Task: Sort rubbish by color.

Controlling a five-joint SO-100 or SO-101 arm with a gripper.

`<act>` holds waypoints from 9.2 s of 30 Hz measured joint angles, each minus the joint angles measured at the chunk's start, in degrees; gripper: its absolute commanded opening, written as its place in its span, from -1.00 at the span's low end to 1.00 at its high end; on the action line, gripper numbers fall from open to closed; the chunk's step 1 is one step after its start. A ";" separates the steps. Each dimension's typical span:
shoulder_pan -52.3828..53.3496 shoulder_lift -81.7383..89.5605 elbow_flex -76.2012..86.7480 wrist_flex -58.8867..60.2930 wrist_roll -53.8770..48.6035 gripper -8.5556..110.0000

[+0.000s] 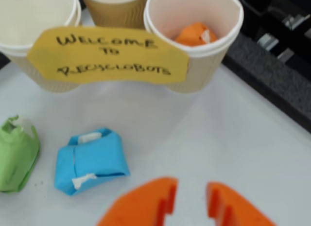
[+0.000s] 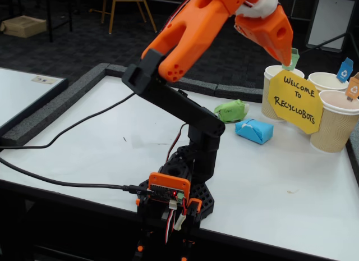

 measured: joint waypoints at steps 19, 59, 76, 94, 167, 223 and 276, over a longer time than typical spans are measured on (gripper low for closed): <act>-16.96 0.00 0.00 3.60 -0.09 -0.85; -18.63 -23.91 9.32 -27.25 -0.18 -0.85; -18.63 -32.61 9.32 -46.14 34.98 -0.85; -17.84 -43.42 9.32 -40.17 75.85 -0.85; -17.23 -69.87 -11.07 -13.10 82.00 -0.48; -15.29 -24.96 -27.42 0.00 82.00 -0.85; -7.65 -56.51 -38.94 -30.94 5.89 -0.85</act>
